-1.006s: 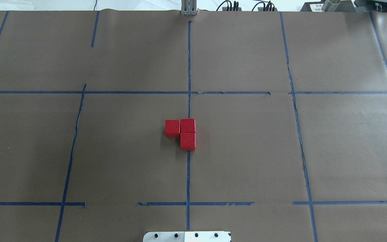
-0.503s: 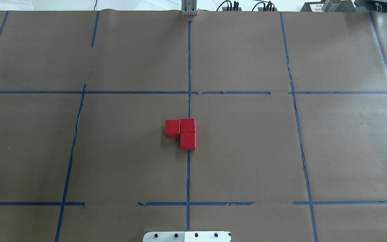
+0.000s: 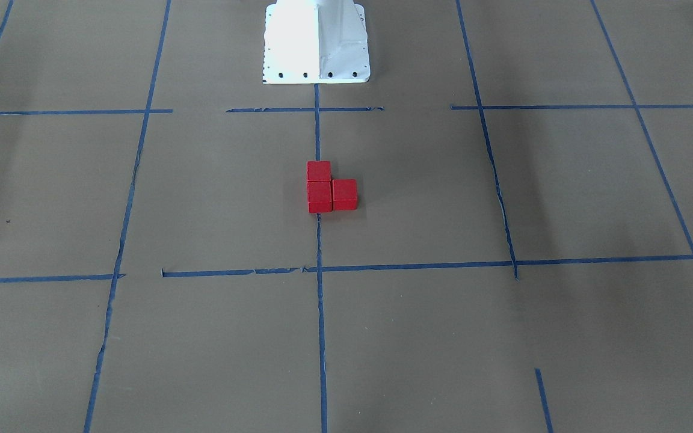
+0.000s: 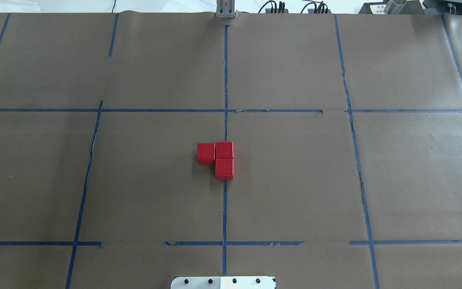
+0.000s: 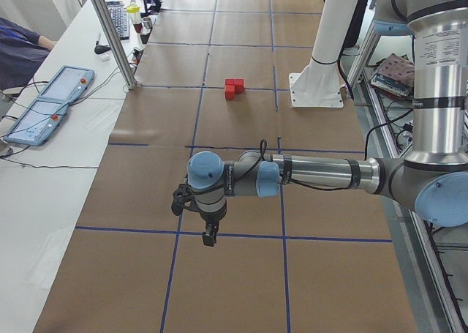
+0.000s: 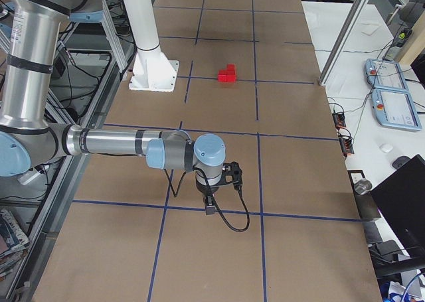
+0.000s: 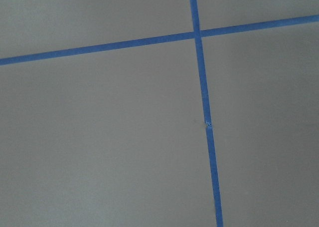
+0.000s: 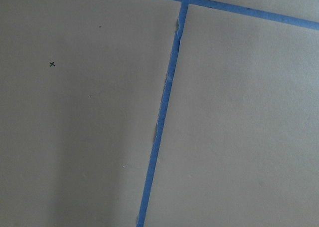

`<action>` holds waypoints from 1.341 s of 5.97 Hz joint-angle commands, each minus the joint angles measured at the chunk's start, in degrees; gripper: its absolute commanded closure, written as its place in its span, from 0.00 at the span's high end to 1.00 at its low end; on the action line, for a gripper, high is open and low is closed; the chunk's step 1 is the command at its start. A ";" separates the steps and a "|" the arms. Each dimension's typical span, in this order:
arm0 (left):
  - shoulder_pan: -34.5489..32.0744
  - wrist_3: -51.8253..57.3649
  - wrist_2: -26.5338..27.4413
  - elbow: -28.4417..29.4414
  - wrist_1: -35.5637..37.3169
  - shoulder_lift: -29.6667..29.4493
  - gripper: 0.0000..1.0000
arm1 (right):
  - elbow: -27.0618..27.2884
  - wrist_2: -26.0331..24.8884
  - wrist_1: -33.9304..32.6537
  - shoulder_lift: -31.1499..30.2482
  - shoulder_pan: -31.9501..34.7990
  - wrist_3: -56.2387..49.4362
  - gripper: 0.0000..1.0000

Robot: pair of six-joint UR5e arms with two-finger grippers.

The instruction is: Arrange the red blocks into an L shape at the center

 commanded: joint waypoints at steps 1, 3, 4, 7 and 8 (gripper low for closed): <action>0.31 -1.06 -0.93 -0.09 -1.48 -0.08 1.00 | -0.08 -0.08 0.00 0.06 -0.06 -0.09 1.00; 0.40 -0.88 -1.12 -0.10 -1.74 0.01 1.00 | -0.08 -0.09 0.09 -0.03 -0.06 -0.09 1.00; 0.41 -0.88 -1.46 -0.35 -1.57 0.01 1.00 | -0.17 -0.09 0.09 -0.03 0.03 0.00 1.00; 0.41 -0.88 -1.55 -0.44 -1.39 0.10 1.00 | -0.08 -0.09 0.09 -0.20 -0.06 1.32 1.00; 0.41 -0.88 -1.55 -0.53 -1.48 0.10 1.00 | -0.08 -0.09 0.09 -0.20 0.03 1.32 1.00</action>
